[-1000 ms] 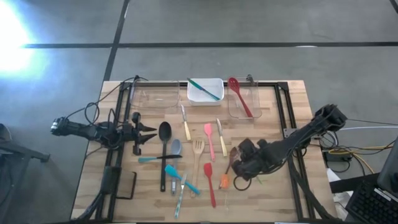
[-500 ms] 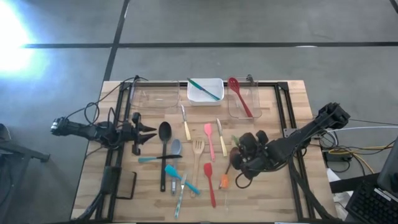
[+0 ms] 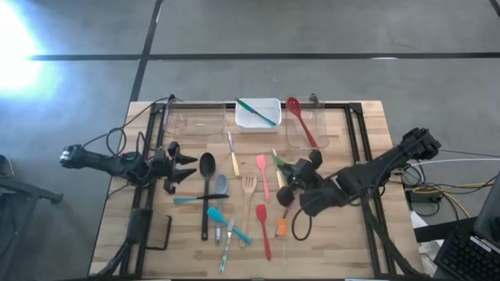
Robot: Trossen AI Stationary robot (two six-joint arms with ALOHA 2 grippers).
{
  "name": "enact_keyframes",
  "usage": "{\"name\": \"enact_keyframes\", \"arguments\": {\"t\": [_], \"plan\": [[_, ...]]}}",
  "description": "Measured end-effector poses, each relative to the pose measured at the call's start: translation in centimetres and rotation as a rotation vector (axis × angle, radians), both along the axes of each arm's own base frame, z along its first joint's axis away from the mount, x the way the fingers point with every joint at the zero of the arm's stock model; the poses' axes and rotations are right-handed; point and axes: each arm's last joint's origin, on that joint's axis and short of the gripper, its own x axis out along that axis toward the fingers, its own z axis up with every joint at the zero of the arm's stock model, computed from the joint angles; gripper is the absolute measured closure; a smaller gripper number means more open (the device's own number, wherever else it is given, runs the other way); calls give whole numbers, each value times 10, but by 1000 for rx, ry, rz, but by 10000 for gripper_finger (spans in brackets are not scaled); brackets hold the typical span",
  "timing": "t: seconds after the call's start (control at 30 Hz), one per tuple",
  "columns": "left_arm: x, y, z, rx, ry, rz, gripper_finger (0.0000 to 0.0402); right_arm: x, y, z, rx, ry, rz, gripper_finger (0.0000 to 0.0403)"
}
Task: Pick & Place Kitchen Items
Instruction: Put the green spatula into the left transparent bin
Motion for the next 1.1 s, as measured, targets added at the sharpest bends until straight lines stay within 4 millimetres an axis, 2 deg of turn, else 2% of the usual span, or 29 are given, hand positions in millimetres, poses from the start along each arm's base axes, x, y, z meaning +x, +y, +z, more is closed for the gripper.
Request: {"name": "enact_keyframes", "arguments": {"t": [0.13,0.3,0.37,0.6,0.8,0.93,1.1], "plan": [[3,-2,6,33,-58,-52,167,17,-8,19,-34,-57,82,394],[9,-5,8,100,-33,-78,163,36,-26,36,-52,-151,245,394],[12,-5,15,111,-33,-77,165,43,-34,41,-61,-189,304,394],[30,-8,42,169,2,-65,168,55,-56,39,-81,-195,353,394],[59,-6,68,198,52,-26,168,60,-56,39,-106,-209,387,394],[86,-3,75,216,126,-37,168,61,-57,41,-129,-229,394,394],[120,1,90,258,140,-28,168,62,-54,46,-134,-276,460,394]]}}
